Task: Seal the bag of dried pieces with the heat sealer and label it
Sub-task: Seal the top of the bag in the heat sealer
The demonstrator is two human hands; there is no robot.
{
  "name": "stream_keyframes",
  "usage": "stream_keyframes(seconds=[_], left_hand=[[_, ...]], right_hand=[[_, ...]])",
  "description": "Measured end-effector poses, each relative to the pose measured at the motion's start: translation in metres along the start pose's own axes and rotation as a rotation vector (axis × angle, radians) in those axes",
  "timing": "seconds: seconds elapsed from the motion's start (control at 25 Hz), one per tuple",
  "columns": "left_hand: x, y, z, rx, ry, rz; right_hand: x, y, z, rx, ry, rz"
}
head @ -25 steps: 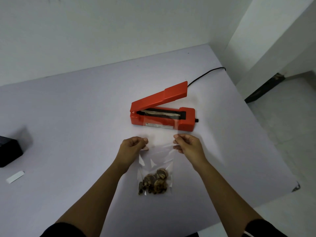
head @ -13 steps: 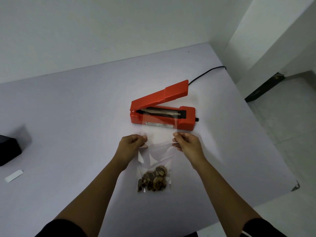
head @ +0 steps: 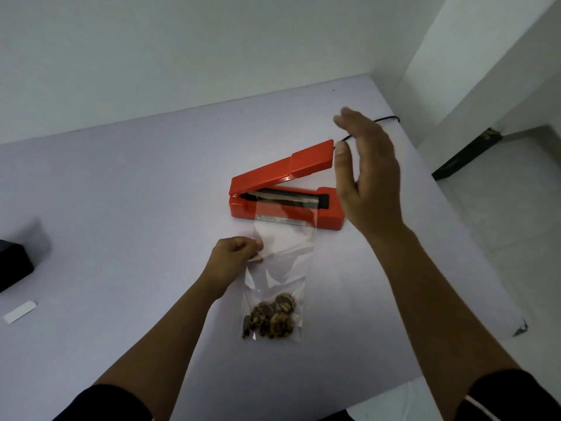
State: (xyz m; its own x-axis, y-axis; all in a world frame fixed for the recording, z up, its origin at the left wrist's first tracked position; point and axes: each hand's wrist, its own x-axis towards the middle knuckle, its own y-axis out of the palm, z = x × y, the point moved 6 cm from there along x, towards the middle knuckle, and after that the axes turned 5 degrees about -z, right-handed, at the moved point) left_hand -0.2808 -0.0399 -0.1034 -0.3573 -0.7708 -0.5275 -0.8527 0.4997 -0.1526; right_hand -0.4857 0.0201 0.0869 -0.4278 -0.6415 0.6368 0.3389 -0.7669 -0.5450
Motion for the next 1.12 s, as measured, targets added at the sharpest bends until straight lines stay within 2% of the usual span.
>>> stream_keyframes(seconds=[0.12,0.24,0.4,0.52,0.88,1.12], left_hand=[[0.000,-0.001,0.001,0.003,-0.015,-0.010],[0.001,-0.002,0.003,-0.002,-0.010,-0.008],[0.002,-0.002,0.003,0.004,-0.005,-0.003],[0.002,-0.002,0.003,0.004,-0.001,-0.007],[0.002,-0.002,0.002,0.018,0.003,-0.005],[0.001,-0.001,0.002,0.003,0.004,0.000]], right_hand=[[0.001,0.017,-0.003,-0.087,-0.070,0.241],[-0.001,0.028,-0.005,-0.183,-0.139,0.374],[-0.009,0.032,-0.020,-0.349,-0.155,0.414],[-0.024,0.037,-0.037,-0.448,-0.097,0.467],[-0.067,0.064,-0.094,-0.544,0.130,0.785],[-0.071,0.071,-0.098,-0.565,0.133,0.826]])
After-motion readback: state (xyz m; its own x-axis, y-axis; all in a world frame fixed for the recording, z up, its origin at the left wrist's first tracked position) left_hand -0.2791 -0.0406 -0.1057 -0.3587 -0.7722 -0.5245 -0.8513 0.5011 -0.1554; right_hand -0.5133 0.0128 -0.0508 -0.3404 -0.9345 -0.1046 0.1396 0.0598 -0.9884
